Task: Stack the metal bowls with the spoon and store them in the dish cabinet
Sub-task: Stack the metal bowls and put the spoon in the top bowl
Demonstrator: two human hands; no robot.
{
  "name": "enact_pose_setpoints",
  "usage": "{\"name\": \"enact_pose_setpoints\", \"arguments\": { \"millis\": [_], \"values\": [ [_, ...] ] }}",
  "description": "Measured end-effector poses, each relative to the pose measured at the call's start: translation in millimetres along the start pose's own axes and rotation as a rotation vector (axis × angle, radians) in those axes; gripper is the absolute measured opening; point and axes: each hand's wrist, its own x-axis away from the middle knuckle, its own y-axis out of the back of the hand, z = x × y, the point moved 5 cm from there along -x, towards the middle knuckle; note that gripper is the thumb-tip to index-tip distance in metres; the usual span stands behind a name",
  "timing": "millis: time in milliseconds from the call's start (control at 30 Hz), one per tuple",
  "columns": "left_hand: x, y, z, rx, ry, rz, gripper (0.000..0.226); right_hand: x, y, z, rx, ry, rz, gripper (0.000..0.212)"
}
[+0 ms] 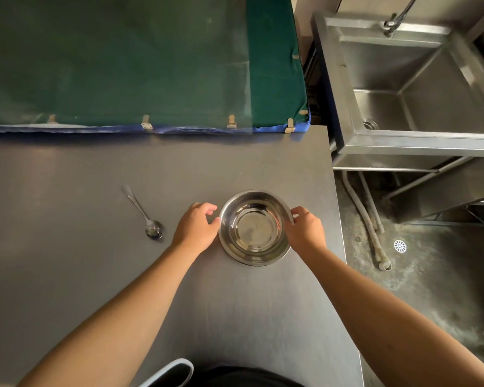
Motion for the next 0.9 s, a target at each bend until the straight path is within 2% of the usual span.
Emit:
{"name": "enact_pose_setpoints", "arguments": {
  "millis": [367,600,767,900],
  "values": [
    [-13,89,66,-0.306,-0.160,-0.131,0.030,17,-40,34,-0.002,0.014,0.037,0.032],
    [-30,113,121,-0.711,-0.259,0.074,0.054,29,-64,56,0.062,0.014,0.044,0.030],
    [-34,113,136,-0.800,-0.339,0.165,0.038,38,-73,62,0.087,-0.002,0.040,0.030],
    [-31,112,140,-0.783,-0.419,0.135,0.025,46,-81,64,0.090,-0.005,0.037,0.027]
  ]
}}
